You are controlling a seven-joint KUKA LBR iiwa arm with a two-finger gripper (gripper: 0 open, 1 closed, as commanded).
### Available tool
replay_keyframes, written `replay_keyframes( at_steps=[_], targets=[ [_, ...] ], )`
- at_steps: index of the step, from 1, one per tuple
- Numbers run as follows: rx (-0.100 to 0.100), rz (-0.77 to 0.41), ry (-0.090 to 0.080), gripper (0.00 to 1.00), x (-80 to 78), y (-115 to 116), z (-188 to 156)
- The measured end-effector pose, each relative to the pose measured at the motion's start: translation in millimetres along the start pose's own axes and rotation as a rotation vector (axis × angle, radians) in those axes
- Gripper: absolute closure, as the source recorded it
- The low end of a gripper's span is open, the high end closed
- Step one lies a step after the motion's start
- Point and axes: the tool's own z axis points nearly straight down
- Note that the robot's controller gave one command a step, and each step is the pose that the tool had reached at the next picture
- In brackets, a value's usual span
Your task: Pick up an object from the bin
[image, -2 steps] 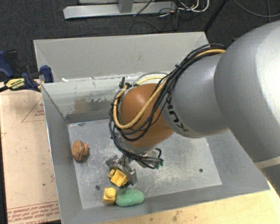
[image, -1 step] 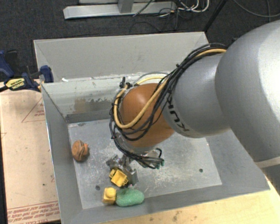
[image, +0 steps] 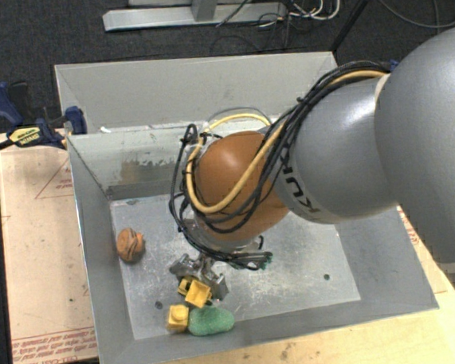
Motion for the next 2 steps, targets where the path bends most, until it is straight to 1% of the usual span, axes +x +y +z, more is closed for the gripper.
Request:
replay_keyframes(
  at_steps=[1, 2],
  targets=[
    [-0.008, -0.173, 0.005, 1.00, 8.2, -20.0, 20.5],
    [-0.004, 0.014, 0.005, 1.00, 24.8, 8.9, -167.1]
  ],
)
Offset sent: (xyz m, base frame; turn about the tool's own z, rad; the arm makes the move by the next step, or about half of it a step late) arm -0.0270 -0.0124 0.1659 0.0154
